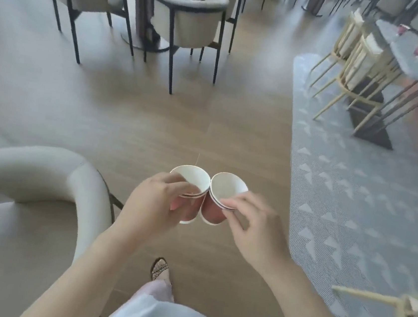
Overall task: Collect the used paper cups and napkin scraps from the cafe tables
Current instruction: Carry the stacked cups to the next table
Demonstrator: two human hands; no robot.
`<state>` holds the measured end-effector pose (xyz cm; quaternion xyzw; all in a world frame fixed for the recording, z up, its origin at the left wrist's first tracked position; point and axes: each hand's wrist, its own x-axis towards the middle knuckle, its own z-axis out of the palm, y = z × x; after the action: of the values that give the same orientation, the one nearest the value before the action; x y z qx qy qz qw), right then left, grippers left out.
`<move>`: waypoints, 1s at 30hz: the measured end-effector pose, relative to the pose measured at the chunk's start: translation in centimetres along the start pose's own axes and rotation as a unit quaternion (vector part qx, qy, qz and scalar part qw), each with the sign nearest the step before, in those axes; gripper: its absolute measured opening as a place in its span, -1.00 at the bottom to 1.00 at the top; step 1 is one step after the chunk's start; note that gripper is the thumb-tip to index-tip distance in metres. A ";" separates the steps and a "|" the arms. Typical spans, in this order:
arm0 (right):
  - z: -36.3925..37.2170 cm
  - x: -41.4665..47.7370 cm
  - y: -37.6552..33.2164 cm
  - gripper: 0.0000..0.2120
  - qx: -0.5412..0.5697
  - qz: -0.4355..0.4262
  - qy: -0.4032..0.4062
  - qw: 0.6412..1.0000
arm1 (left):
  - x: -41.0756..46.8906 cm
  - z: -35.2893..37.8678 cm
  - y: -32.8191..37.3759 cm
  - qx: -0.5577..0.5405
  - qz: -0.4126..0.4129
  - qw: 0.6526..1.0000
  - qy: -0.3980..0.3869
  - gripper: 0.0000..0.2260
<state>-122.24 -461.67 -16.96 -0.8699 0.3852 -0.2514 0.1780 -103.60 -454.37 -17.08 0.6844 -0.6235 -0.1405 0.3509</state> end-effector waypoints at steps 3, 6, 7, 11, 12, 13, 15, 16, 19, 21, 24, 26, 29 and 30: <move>1.3 6.8 0.6 -0.85 0.013 -0.018 -0.002 1.000 | 5.0 -1.7 -2.9 0.010 -0.012 1.000 0.015 -0.79; 3.4 12.4 1.4 -0.85 0.031 -0.032 -0.003 0.999 | 9.5 -2.5 -5.9 0.022 -0.027 0.999 0.030 -0.77; 4.0 14.0 1.6 -0.84 0.035 -0.036 -0.005 0.999 | 10.9 -2.7 -6.9 0.023 -0.029 0.999 0.033 -0.76; 6.7 20.9 3.0 -0.84 0.049 -0.063 -0.018 0.997 | 16.3 -3.4 -10.6 0.028 -0.040 0.997 0.054 -0.79; 7.5 22.9 3.6 -0.85 0.051 -0.065 -0.018 0.996 | 17.9 -3.4 -11.6 0.032 -0.046 0.997 0.058 -0.79; 8.2 25.0 4.4 -0.85 0.052 -0.067 -0.016 0.996 | 19.8 -3.4 -12.6 0.036 -0.050 0.996 0.058 -0.80; 9.8 29.5 5.7 -0.86 0.058 -0.069 -0.015 0.996 | 23.8 -3.4 -14.8 0.046 -0.057 0.996 0.054 -0.81; 10.6 31.9 6.3 -0.86 0.063 -0.070 -0.015 0.995 | 25.9 -3.5 -15.9 0.050 -0.063 0.996 0.050 -0.79; 12.9 39.7 8.2 -0.87 0.077 -0.085 -0.021 0.993 | 32.8 -4.3 -19.6 0.060 -0.079 0.993 0.057 -0.76; 14.3 45.3 9.1 -0.87 0.082 -0.103 -0.022 0.991 | 37.1 -5.3 -21.7 0.066 -0.096 0.991 0.069 -0.77; 16.5 52.9 9.2 -0.87 0.096 -0.136 -0.021 0.986 | 42.6 -7.4 -24.6 0.072 -0.106 0.988 0.090 -0.80; 18.4 57.7 9.0 -0.85 0.108 -0.155 -0.037 0.981 | 45.5 -8.9 -26.7 0.078 -0.113 0.983 0.119 -0.87; 21.6 64.0 7.6 -0.84 0.121 -0.179 -0.065 0.974 | 48.7 -11.2 -30.4 0.093 -0.152 0.970 0.164 -0.88; 22.7 65.9 7.0 -0.85 0.124 -0.188 -0.076 0.971 | 49.7 -12.0 -31.7 0.091 -0.165 0.966 0.177 -0.90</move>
<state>-75.18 -513.58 -19.09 -0.9144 0.1662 -0.2591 0.2629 -62.98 -498.75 -17.12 0.8209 -0.4402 -0.0157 0.3635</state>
